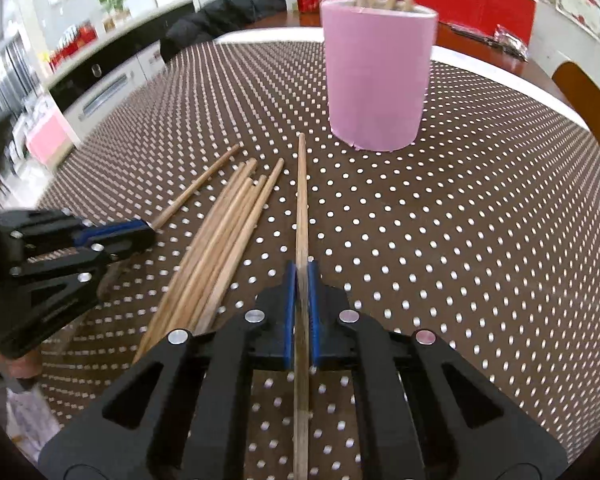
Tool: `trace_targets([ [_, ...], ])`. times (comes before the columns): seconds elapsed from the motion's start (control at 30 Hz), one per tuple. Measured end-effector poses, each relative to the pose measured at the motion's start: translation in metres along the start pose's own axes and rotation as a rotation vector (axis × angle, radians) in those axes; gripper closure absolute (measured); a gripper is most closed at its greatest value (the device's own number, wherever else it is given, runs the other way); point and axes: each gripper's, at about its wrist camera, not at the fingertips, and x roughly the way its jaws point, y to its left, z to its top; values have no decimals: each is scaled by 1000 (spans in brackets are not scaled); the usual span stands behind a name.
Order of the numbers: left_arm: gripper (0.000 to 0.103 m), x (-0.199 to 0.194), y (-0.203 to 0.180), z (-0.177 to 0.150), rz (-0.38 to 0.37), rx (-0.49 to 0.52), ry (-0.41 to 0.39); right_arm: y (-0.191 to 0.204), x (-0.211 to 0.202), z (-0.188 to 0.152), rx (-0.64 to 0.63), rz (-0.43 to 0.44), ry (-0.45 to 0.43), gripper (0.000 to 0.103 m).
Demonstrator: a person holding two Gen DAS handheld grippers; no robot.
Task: Organize utensils
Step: 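Close the right tool on a chopstick while the left tool grasps another, then lift both held chopsticks and carry them over the pink cup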
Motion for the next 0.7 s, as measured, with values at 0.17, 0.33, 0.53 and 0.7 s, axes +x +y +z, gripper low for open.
trace_targets([
  [0.17,97,-25,4,-1,-34,-73,-101,-10,-32,-7,56,71,-104,97],
  [0.33,97,-59,7,14,-75,-138,-258,-13,-65,-1,86,135,-239,97],
  [0.53,97,-86,-5,40,-120,-145,-421,-24,-93,12,115,164,-372,97],
  [0.7,97,-100,-17,65,-145,-119,-527,-33,-107,28,130,174,-444,97],
])
